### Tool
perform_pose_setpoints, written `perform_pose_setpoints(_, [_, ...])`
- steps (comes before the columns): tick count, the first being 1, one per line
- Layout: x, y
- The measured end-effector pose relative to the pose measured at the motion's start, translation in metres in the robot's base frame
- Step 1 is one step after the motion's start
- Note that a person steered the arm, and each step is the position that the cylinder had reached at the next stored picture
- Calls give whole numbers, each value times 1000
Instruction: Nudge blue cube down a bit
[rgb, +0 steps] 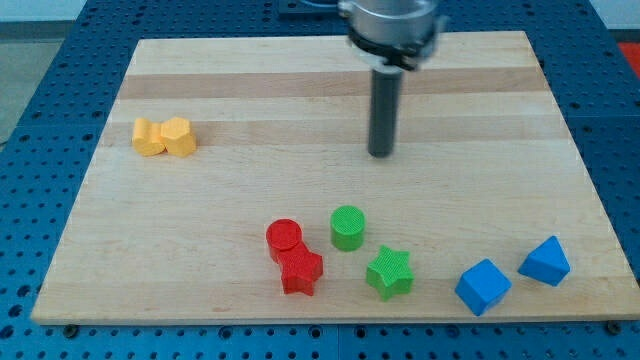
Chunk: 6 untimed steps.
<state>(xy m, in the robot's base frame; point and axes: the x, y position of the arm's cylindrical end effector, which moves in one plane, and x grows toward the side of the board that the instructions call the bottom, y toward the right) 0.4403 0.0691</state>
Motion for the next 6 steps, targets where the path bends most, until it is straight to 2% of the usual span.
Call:
perform_pose_setpoints(1, [61, -23])
perform_pose_setpoints(4, [129, 86])
perform_pose_setpoints(6, [137, 47])
